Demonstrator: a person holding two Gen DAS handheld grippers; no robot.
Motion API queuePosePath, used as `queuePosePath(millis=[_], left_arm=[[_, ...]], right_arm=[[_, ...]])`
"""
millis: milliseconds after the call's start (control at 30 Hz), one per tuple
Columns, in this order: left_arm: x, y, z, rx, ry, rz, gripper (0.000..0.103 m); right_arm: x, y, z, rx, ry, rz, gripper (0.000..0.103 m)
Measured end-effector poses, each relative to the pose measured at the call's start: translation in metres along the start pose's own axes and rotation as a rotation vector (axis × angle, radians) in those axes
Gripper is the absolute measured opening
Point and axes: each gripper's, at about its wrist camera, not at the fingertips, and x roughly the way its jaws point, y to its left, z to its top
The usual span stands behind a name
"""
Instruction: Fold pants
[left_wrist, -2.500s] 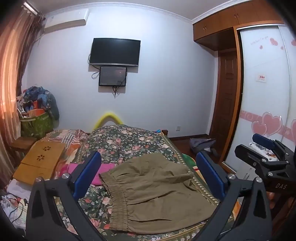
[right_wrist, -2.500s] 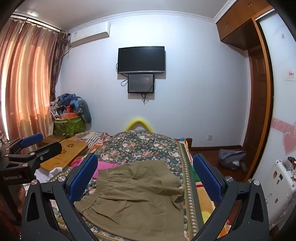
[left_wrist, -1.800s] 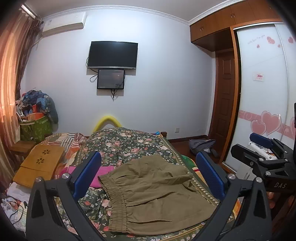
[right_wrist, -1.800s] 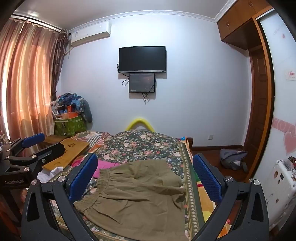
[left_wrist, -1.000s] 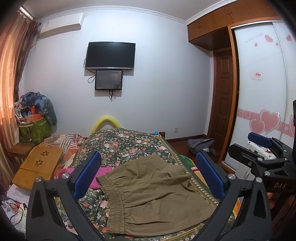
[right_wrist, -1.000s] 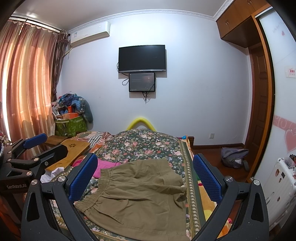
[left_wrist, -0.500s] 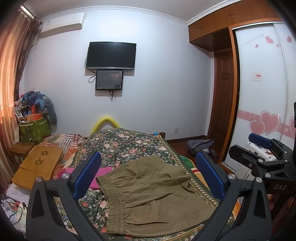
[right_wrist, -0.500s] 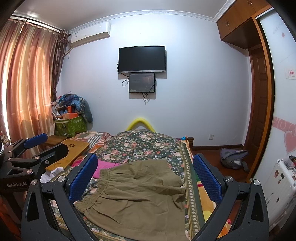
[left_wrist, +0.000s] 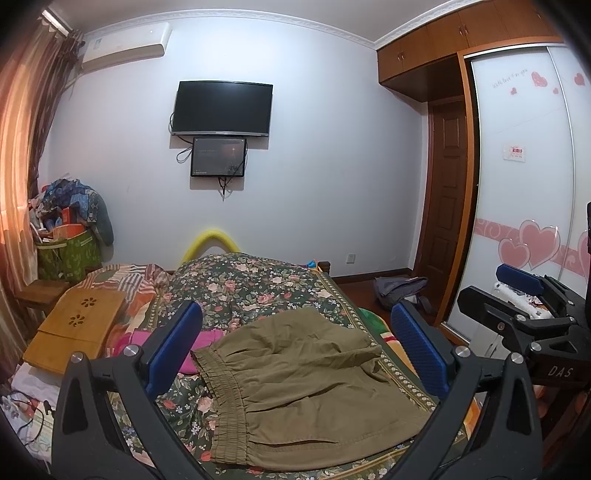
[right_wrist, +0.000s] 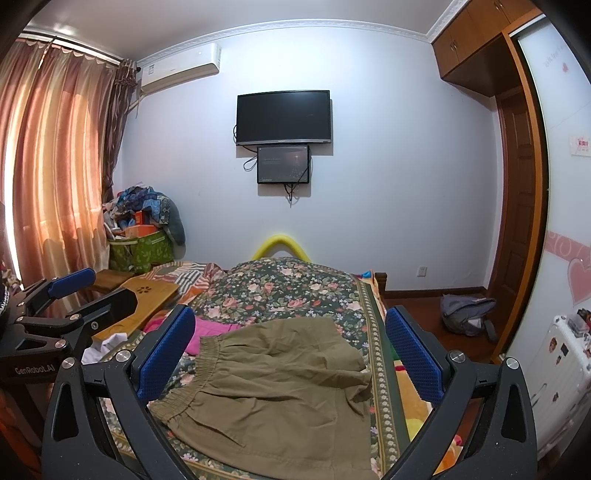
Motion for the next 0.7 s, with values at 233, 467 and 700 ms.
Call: queuePosePath(millis=[233, 467, 700], left_arm=[[0.001, 0.000, -0.001, 0.000, 0.002, 0.002, 0.103], [0.006, 0.004, -0.003, -0.007, 0.011, 0.020, 0.103], [0.027, 0.015, -0.010, 0.011, 0.030, 0.069, 0.103]], right_arm=[[0.001, -0.001, -0.001, 0.003, 0.004, 0.000, 0.103], [0.006, -0.005, -0.003, 0.007, 0.016, -0.003, 0.103], [0.023, -0.014, -0.011, -0.001, 0.031, -0.046, 0.103]])
